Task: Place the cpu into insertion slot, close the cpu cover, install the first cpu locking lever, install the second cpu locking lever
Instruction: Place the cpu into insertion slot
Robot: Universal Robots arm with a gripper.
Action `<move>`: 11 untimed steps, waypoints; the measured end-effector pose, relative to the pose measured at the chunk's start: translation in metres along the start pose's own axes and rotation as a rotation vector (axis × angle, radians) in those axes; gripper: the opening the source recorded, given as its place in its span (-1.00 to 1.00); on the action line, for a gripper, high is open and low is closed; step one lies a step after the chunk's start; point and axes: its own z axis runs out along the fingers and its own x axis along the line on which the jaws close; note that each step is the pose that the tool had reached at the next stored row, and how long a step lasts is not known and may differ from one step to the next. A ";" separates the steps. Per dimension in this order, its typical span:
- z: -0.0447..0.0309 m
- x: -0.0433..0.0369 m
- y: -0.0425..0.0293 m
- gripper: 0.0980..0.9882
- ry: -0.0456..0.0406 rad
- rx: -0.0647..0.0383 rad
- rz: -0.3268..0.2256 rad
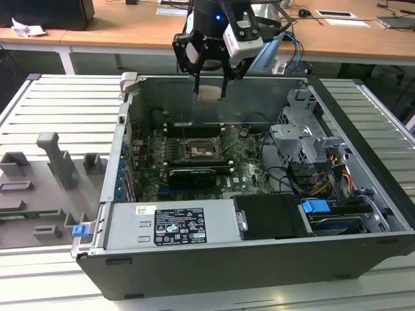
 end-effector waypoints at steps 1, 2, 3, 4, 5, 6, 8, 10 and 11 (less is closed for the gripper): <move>0.0003 0.0000 0.0000 -0.03 -0.0011 0.000 0.014; 0.0013 0.0000 -0.0001 -0.03 -0.0034 -0.001 0.041; 0.0029 -0.0001 -0.0002 -0.03 -0.0061 -0.002 0.073; 0.0045 -0.0001 -0.0004 -0.03 -0.0082 -0.002 0.100; 0.0061 -0.0001 -0.0005 -0.03 -0.0107 -0.002 0.129; 0.0067 0.0000 -0.0005 -0.03 -0.0121 -0.002 0.144; 0.0076 0.0000 -0.0006 -0.03 -0.0138 -0.002 0.165; 0.0086 0.0001 -0.0004 -0.03 -0.0166 -0.002 0.195; 0.0089 0.0001 -0.0001 -0.03 -0.0181 -0.001 0.212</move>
